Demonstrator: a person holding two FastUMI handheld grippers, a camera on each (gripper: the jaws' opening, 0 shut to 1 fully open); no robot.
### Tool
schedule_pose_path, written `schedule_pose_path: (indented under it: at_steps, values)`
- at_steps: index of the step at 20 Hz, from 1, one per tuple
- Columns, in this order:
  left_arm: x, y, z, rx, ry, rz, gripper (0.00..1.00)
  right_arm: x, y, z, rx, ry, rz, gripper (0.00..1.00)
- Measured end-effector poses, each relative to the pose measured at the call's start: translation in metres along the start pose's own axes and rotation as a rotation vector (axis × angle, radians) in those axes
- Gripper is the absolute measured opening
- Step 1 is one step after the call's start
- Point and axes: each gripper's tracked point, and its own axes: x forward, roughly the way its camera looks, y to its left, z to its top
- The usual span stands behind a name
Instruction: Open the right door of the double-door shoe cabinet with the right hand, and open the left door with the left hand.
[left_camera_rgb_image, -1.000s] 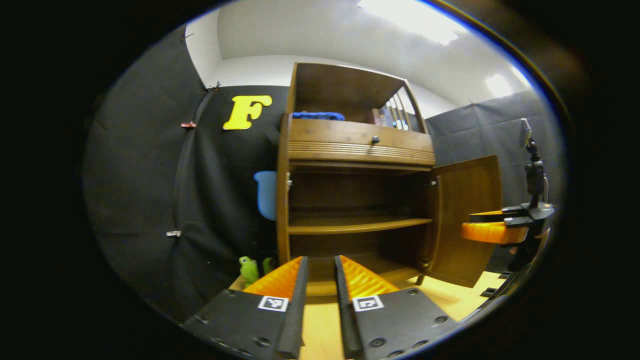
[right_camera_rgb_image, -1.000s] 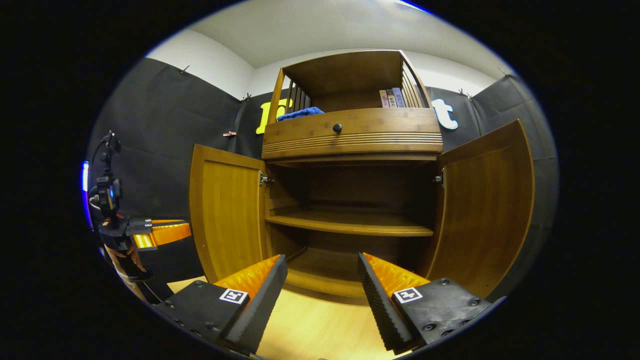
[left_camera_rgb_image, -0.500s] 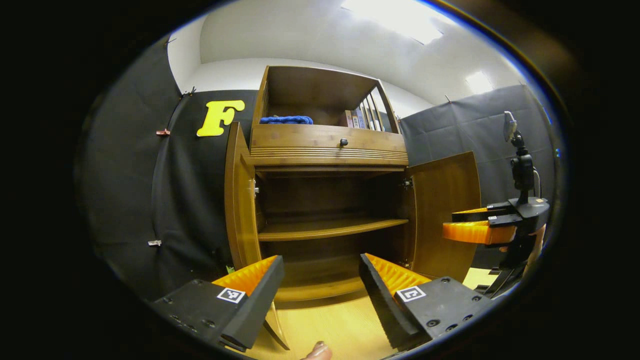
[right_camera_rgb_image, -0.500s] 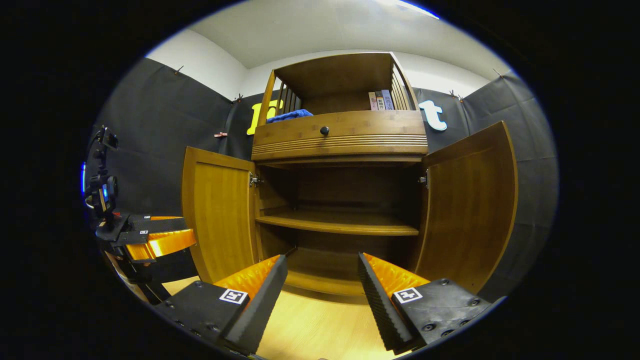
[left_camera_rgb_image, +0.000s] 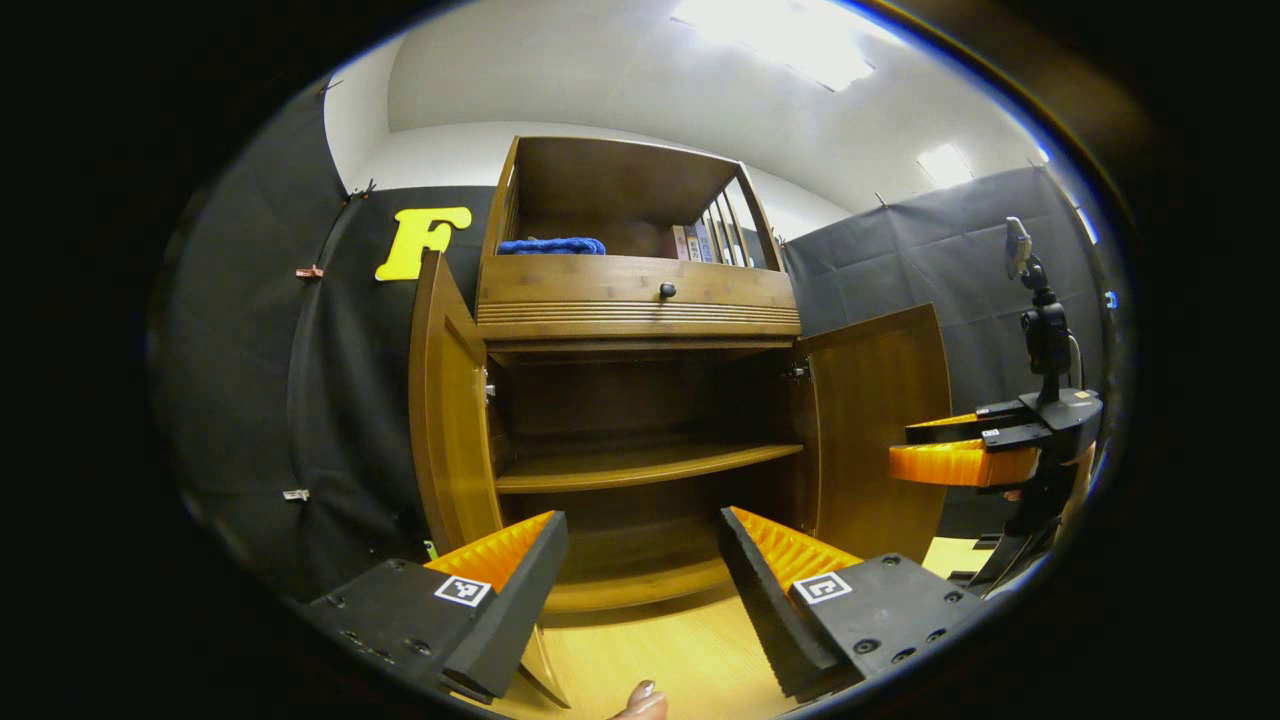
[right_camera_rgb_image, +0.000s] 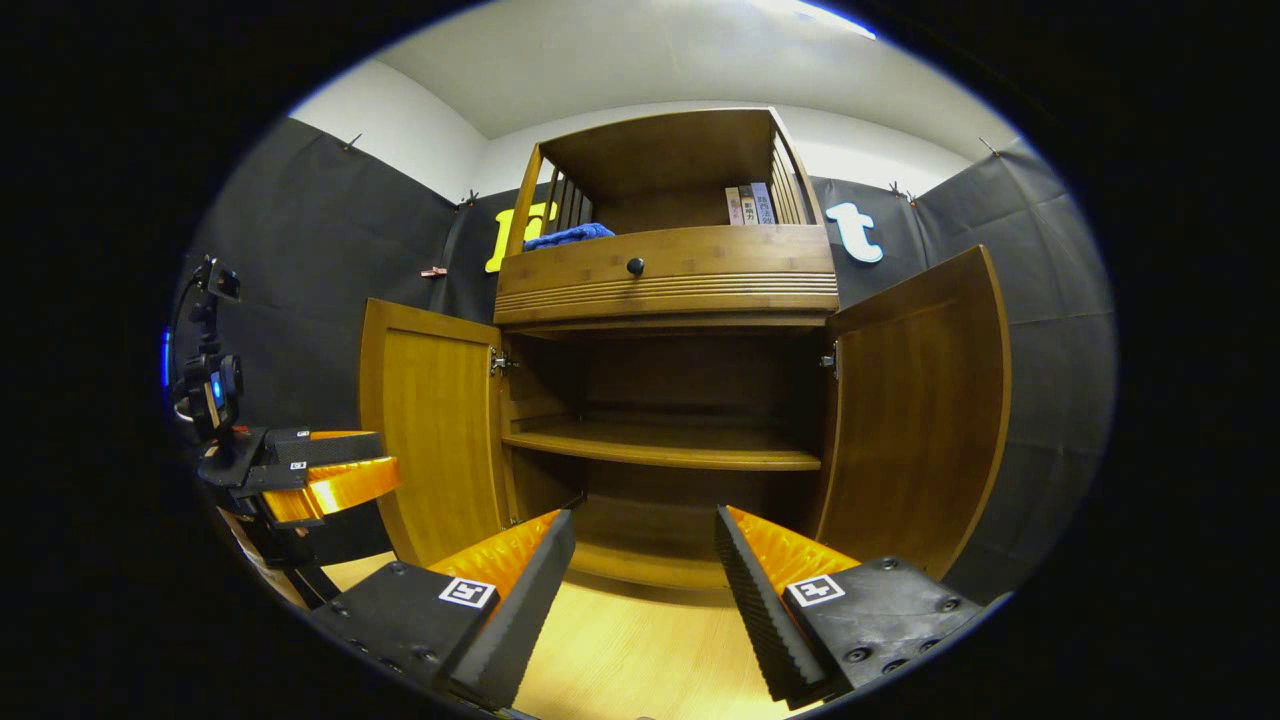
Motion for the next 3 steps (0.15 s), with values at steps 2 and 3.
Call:
schedule_pose_path:
  at_steps: [2, 3]
  values:
    - [0.003, -0.0022, -0.0003, -0.003, 0.0, -0.004, 0.95, -0.0017, -0.0026, 0.0042, 0.001, -0.012, -0.008, 0.91]
    - [0.0041, -0.0025, 0.0007, -0.004, -0.003, -0.004, 0.95, -0.0026, -0.0038, 0.0051, 0.001, -0.016, -0.01, 0.91]
